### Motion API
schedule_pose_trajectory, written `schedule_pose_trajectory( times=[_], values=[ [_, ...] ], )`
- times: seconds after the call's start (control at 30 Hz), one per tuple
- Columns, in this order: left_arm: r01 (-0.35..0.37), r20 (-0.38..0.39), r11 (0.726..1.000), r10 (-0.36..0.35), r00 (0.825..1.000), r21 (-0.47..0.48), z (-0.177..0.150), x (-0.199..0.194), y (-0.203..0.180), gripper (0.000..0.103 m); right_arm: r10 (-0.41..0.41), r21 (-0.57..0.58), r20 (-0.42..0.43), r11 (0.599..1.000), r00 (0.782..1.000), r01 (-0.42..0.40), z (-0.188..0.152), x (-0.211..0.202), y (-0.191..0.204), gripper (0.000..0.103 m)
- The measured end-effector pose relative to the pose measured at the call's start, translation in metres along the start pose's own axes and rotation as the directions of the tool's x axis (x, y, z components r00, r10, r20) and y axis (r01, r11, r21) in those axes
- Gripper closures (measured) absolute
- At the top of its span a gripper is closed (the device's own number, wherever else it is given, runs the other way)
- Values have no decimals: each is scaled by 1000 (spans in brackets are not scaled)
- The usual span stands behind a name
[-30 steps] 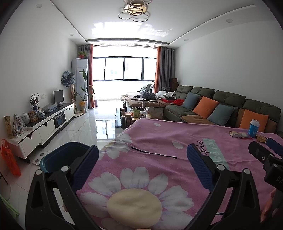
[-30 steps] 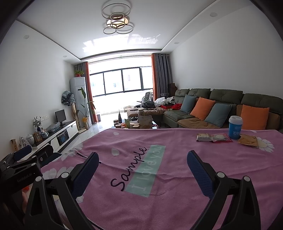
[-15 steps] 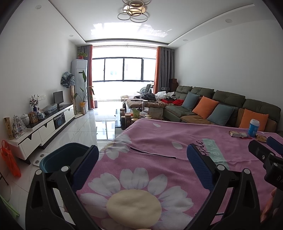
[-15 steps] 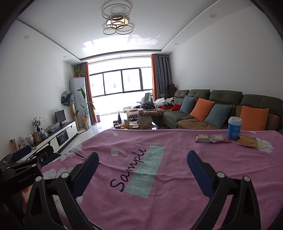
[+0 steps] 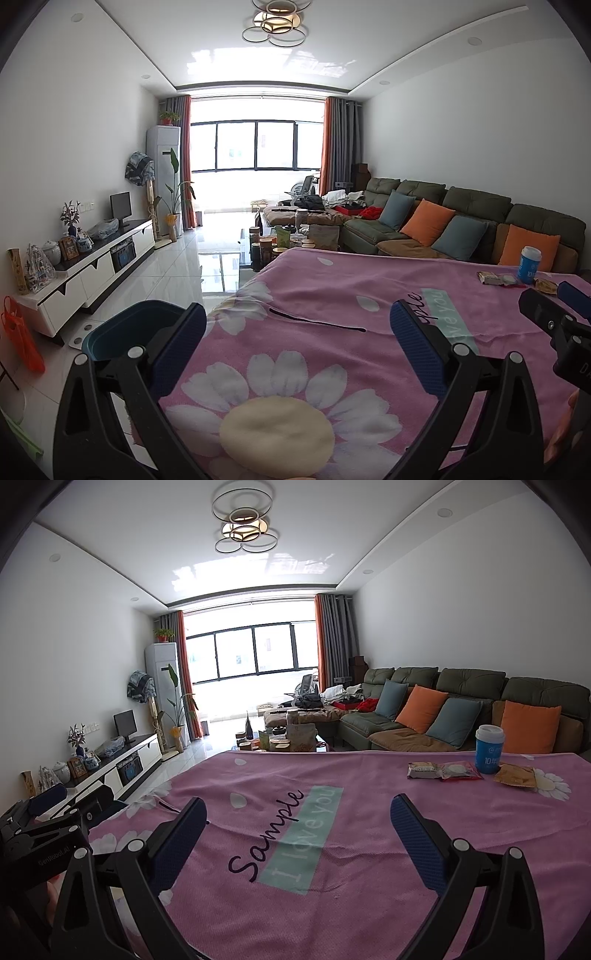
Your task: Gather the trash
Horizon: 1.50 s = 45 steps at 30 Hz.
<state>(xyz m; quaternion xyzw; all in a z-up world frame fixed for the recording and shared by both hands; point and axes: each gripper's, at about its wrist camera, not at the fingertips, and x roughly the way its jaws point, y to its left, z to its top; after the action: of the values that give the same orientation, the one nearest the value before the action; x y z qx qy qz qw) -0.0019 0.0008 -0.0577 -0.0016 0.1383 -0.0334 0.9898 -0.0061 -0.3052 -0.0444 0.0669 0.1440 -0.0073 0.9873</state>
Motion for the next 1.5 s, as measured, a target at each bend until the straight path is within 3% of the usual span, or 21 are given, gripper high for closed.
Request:
schedule_pose_trajectory(
  times=[1.33, 1.4, 1.5],
  values=[
    [15, -8, 1000, -15, 1000, 28, -2, 6, -1, 5, -8, 10, -12, 1000, 1000, 8, -2, 3, -2, 7],
    [23, -20, 999, -22, 1000, 40, -2, 7, -4, 5, -9, 10, -16, 1000, 1000, 9, -3, 3, -3, 7],
    [50, -97, 997, -44, 994, 57, -3, 19, -9, 5, -17, 16, -31, 1000, 999, 17, -2, 6, -7, 7]
  ],
)
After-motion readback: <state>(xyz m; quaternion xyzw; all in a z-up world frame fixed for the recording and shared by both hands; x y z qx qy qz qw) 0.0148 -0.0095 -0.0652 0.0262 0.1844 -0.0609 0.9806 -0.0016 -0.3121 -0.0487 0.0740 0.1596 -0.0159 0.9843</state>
